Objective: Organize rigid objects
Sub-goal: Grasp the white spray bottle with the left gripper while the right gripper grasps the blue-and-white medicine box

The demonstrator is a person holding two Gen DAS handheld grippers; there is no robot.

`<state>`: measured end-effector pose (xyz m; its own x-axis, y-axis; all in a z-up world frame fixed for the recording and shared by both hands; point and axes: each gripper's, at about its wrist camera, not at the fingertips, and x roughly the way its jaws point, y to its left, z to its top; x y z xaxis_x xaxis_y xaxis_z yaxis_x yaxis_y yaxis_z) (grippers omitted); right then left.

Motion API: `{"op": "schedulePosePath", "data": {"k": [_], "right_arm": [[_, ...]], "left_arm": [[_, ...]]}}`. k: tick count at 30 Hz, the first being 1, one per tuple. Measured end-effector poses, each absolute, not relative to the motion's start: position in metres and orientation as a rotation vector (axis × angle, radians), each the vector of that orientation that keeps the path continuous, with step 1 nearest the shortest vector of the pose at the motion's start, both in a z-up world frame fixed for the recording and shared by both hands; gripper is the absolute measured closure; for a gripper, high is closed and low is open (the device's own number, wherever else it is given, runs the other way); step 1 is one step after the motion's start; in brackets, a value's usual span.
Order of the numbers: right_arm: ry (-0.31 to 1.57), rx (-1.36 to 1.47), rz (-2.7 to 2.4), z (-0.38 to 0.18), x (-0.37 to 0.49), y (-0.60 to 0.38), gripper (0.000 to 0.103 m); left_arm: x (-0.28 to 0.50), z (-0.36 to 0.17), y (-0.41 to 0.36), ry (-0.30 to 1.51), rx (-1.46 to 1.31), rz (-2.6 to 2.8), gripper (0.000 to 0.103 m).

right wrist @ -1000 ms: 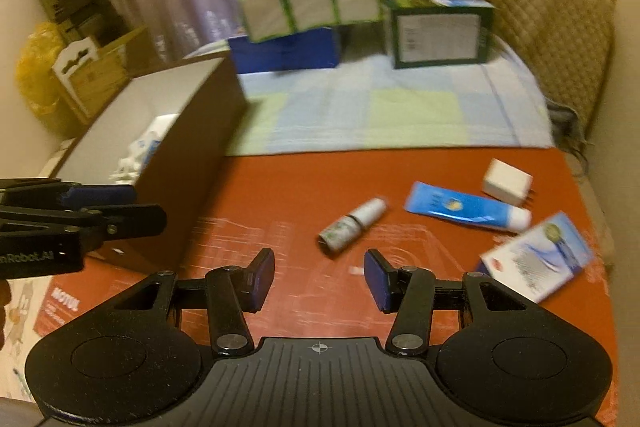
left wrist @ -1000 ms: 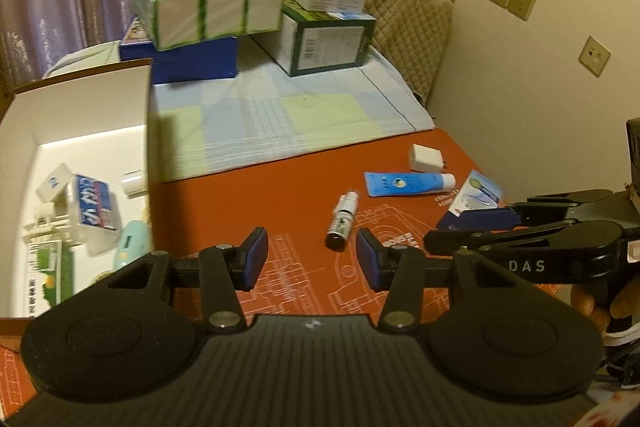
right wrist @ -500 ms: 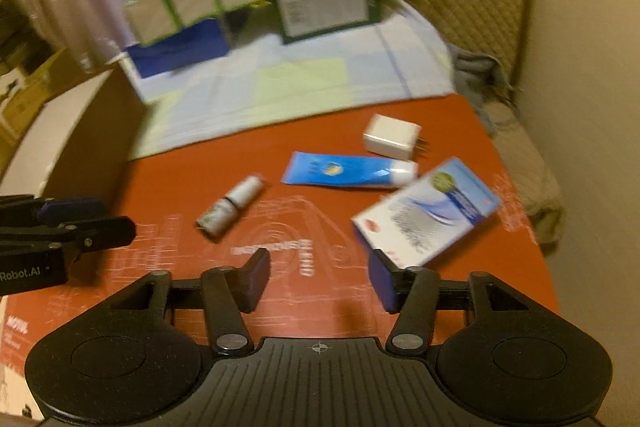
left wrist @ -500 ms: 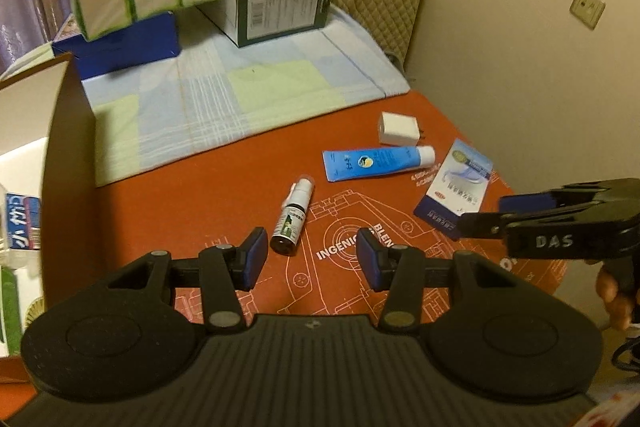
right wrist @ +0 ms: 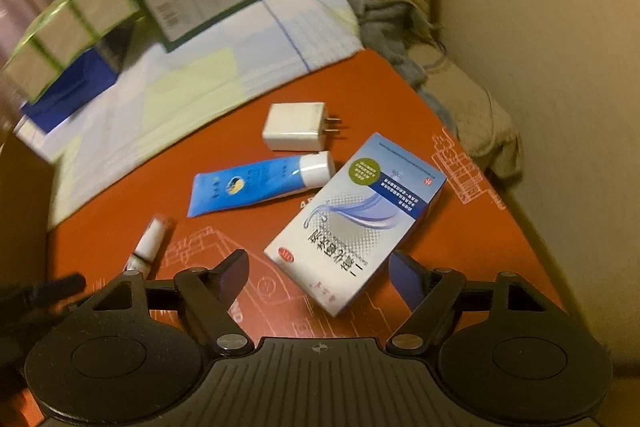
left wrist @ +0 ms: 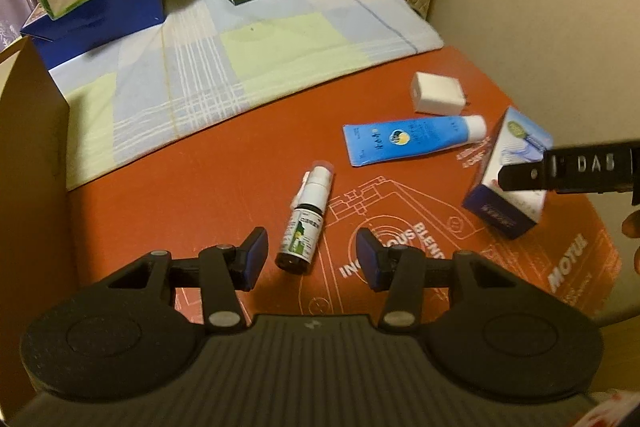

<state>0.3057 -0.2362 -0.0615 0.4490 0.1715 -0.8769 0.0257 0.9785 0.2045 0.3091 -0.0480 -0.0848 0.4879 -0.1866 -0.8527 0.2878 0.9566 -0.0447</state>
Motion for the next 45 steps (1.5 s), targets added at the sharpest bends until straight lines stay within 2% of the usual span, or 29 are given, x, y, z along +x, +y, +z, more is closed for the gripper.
{"op": "schedulePosePath", "data": {"k": [16,25,30,31,32,43,45], "right_arm": [[1.144,0.27,-0.086,-0.085,0.334,-0.242,0.025],[1.141,0.188,0.016,-0.081,0.313,-0.249,0.036],[1.148,0.142,0.078,-0.08,0.298,-0.259,0.036],[1.151,0.123,0.102,-0.08,0.294,-0.261,0.036],[1.152,0.109,0.121,-0.08,0.292,-0.262,0.036],[1.076,-0.149,0.419,-0.085,0.255,-0.249,0.036],[1.061,-0.181,0.478,-0.085,0.25,-0.241,0.039]], "left_arm": [[0.329,-0.112,-0.051,1.079,0.164,-0.297,0.06],[0.333,-0.12,-0.057,1.081,0.19,-0.327,0.061],[0.331,-0.124,-0.057,1.079,0.191,-0.337,0.072],[0.331,-0.124,-0.057,1.082,0.191,-0.34,0.075],[0.33,-0.124,-0.057,1.082,0.191,-0.347,0.083],[0.294,-0.125,-0.041,1.086,0.166,-0.321,0.084],[0.284,-0.124,-0.035,1.094,0.149,-0.308,0.084]]}}
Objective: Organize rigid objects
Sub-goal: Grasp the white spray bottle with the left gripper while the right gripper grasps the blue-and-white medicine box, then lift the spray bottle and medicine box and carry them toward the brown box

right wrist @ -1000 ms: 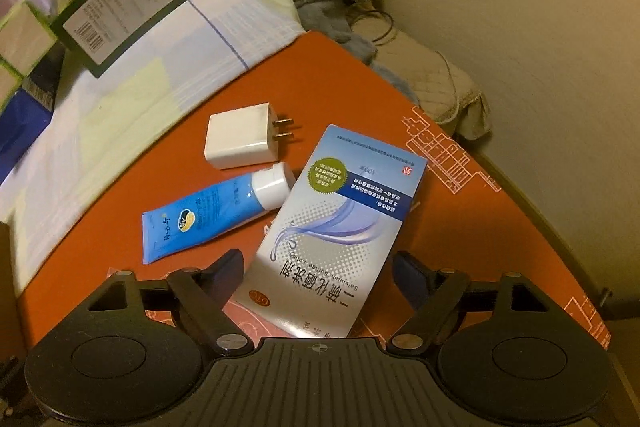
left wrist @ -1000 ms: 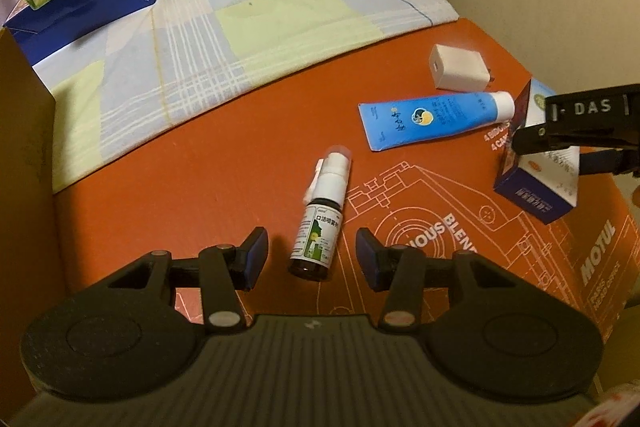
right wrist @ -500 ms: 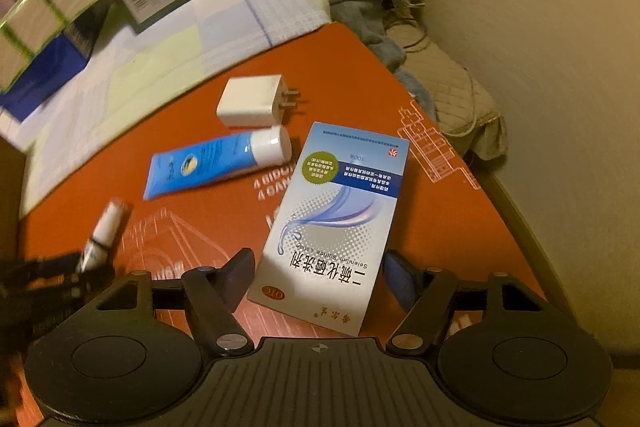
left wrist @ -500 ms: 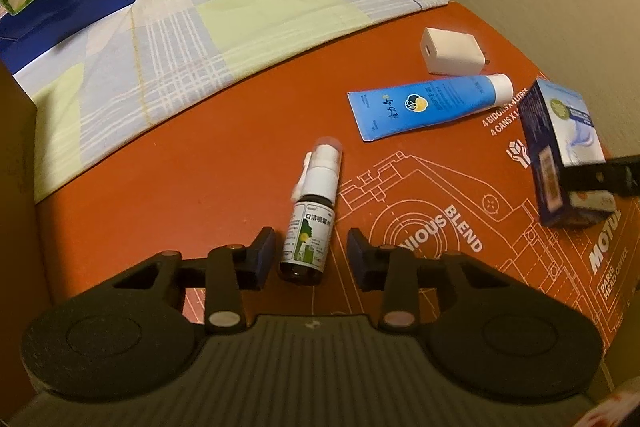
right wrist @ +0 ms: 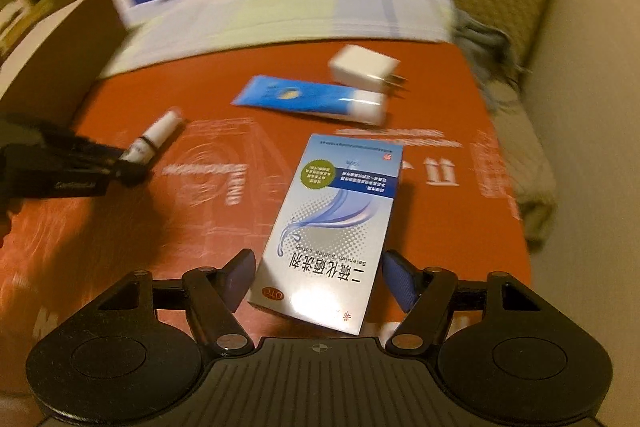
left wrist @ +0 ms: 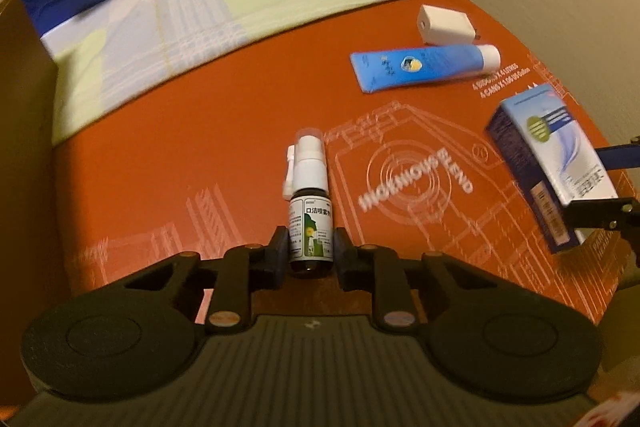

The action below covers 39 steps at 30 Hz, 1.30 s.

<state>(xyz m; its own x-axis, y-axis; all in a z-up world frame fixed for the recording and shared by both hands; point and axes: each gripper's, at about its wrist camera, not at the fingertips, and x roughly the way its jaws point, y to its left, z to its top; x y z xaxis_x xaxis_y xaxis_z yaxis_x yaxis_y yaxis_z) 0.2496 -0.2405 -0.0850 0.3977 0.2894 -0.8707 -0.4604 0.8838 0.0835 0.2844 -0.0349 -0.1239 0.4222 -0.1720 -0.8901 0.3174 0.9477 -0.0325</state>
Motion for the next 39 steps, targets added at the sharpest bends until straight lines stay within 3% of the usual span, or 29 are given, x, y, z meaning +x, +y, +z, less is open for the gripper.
{"op": "schedulePosePath", "data": {"k": [10,12,14,20,24,35,39], "right_arm": [[1.035,-0.259,0.651,-0.092,0.239,-0.201,0.04],[1.036,-0.259,0.641,-0.092,0.241,-0.199,0.04],[1.039,-0.25,0.631,-0.091,0.242,-0.199,0.04],[1.057,-0.175,0.576,-0.088,0.249,-0.2,0.039],[1.072,-0.148,0.543,-0.089,0.251,-0.2,0.039],[1.076,-0.151,0.527,-0.09,0.255,-0.188,0.039],[1.088,-0.149,0.508,-0.091,0.259,-0.183,0.033]], "left_arm": [[0.255,-0.118,-0.015,1.136,0.067,-0.27,0.083],[0.256,-0.116,-0.012,1.129,0.053,-0.259,0.073],[0.259,-0.115,-0.011,1.128,0.035,-0.256,0.071],[0.271,-0.118,-0.017,1.137,0.009,-0.268,0.072],[0.273,-0.12,-0.023,1.133,0.035,-0.268,0.083],[0.269,-0.121,-0.024,1.126,0.042,-0.262,0.084],[0.269,-0.122,-0.024,1.126,0.038,-0.258,0.084]]}}
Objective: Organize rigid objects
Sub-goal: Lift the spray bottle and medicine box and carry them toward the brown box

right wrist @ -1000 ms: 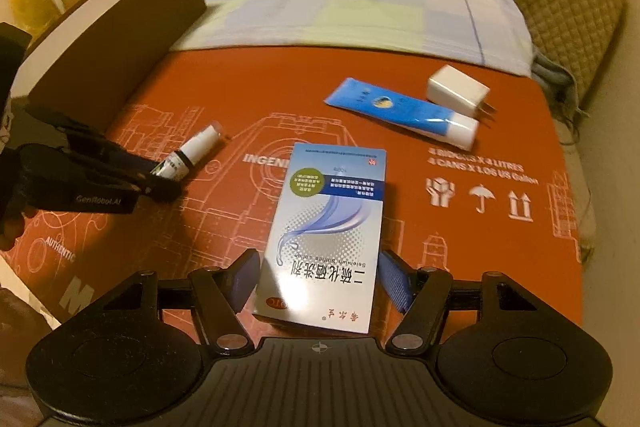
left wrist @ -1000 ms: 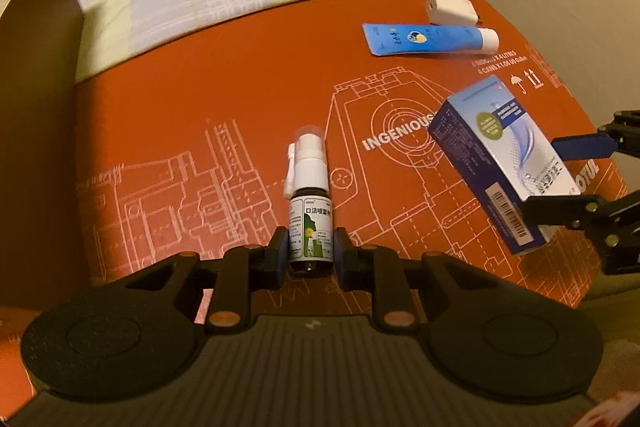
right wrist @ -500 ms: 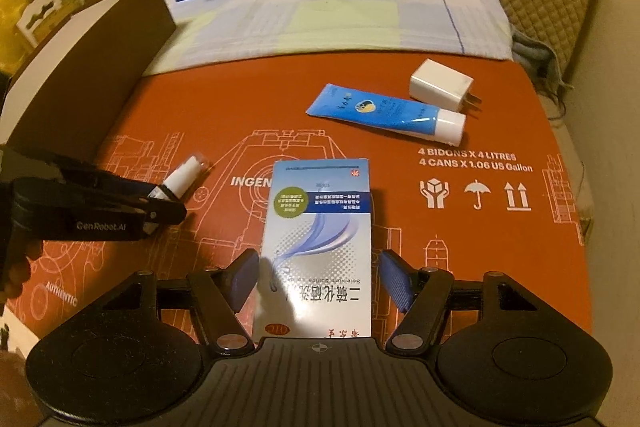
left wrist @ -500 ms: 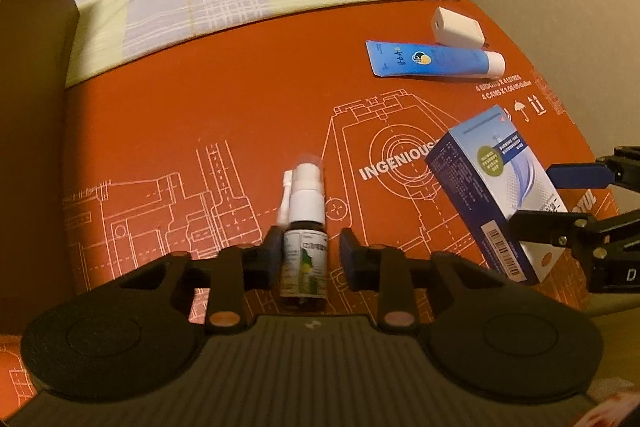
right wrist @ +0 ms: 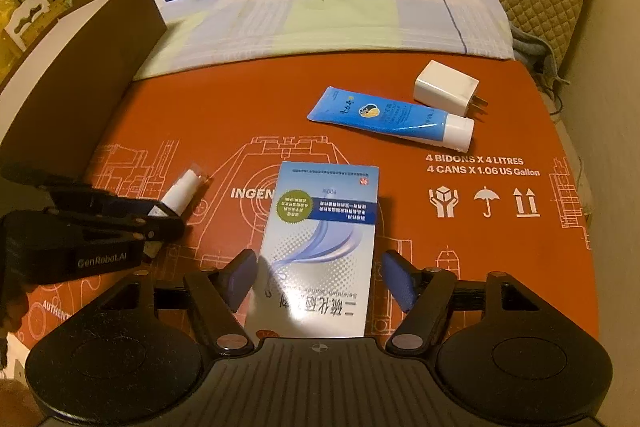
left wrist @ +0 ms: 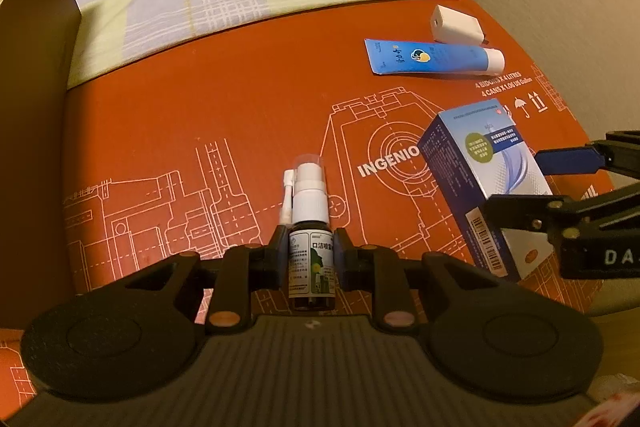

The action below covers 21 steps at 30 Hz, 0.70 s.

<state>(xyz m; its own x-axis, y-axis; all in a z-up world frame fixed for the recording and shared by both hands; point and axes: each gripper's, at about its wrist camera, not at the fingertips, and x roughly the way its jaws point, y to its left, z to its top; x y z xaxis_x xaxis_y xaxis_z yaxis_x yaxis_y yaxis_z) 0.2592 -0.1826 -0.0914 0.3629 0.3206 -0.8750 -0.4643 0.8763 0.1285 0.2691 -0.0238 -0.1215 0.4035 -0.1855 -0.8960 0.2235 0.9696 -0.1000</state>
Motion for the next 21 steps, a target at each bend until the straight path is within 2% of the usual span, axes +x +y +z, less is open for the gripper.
{"op": "schedulePosePath", "data": {"k": [10,11,12,13,21], "right_arm": [[1.112,-0.176,0.429,-0.101,0.267,-0.166,0.031],[1.109,-0.18,0.432,-0.102,0.266,-0.165,0.032],[1.102,-0.181,0.438,-0.103,0.264,-0.165,0.039],[1.101,-0.186,0.441,-0.105,0.263,-0.165,0.04],[1.088,-0.124,0.471,-0.101,0.26,-0.172,0.042]], "left_arm": [[0.27,-0.122,-0.024,1.12,0.05,-0.26,0.083],[0.27,-0.122,-0.025,1.119,0.051,-0.26,0.083],[0.27,-0.122,-0.025,1.119,0.052,-0.259,0.083],[0.271,-0.122,-0.025,1.118,0.052,-0.257,0.083],[0.268,-0.118,-0.022,1.113,0.018,-0.272,0.084]]}}
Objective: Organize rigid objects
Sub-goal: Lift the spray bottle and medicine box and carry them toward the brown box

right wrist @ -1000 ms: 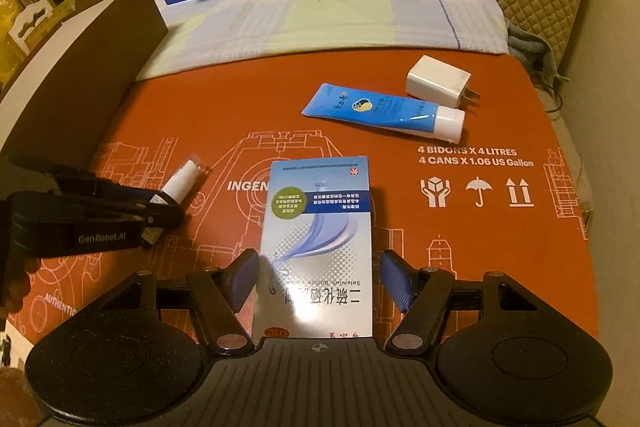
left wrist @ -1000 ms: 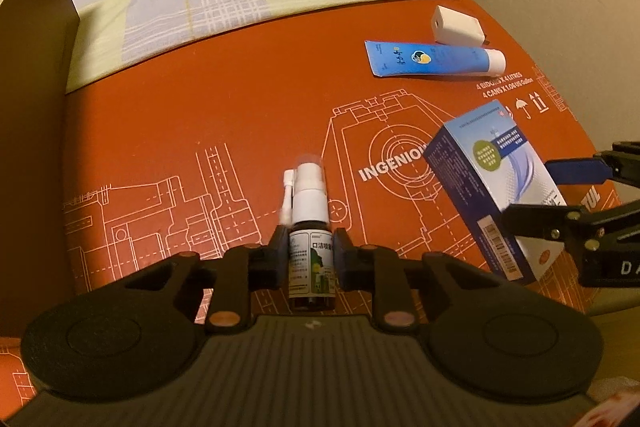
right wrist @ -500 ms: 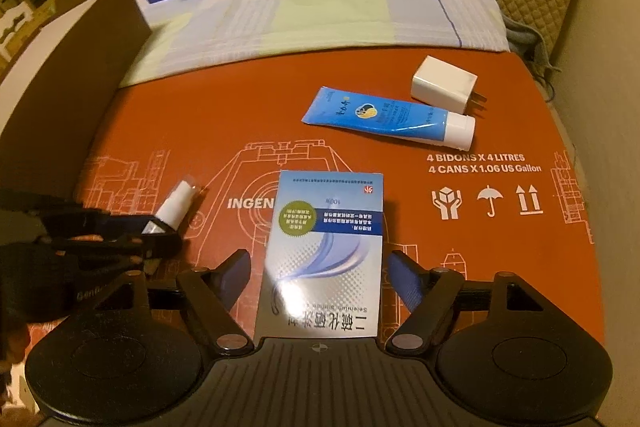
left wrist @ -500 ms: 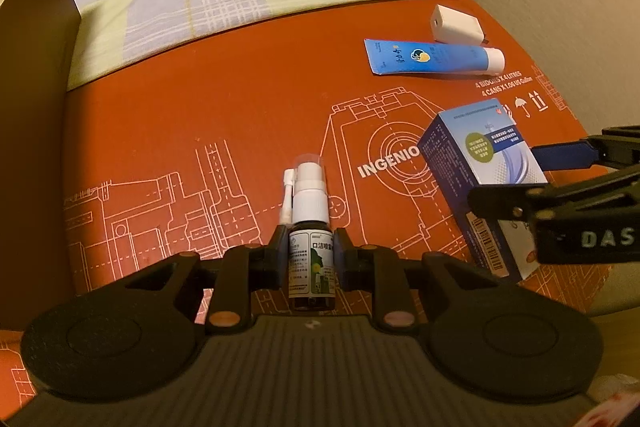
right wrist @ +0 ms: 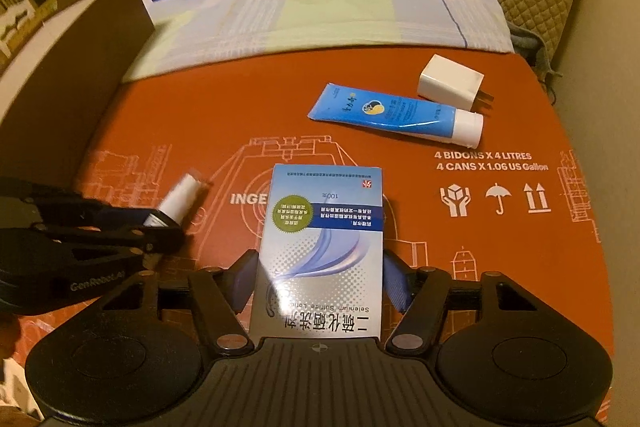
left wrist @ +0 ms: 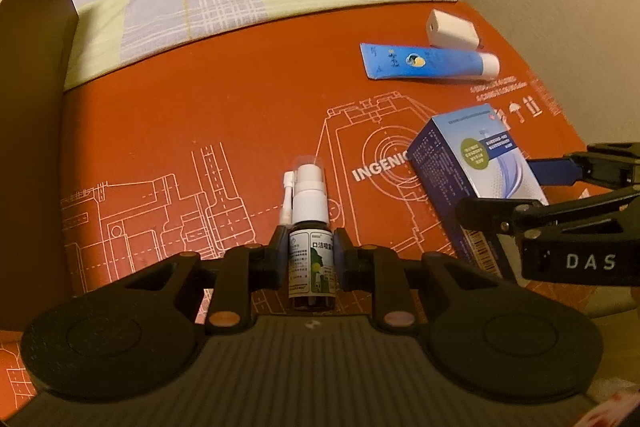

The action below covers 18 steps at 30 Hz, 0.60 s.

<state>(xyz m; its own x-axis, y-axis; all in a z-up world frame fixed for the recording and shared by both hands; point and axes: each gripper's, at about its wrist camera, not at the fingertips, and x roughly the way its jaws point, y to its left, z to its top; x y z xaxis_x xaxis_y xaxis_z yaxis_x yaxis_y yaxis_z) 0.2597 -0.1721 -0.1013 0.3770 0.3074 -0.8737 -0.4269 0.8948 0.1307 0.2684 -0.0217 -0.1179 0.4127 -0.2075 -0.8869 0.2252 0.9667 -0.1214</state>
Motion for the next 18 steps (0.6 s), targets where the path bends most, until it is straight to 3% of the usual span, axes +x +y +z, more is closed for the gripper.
{"op": "schedulePosePath", "data": {"k": [18], "right_arm": [[0.984,0.005,0.587,-0.04,0.256,-0.155,0.042]], "left_arm": [[0.249,-0.037,0.02,0.915,-0.095,-0.21,0.084]]}}
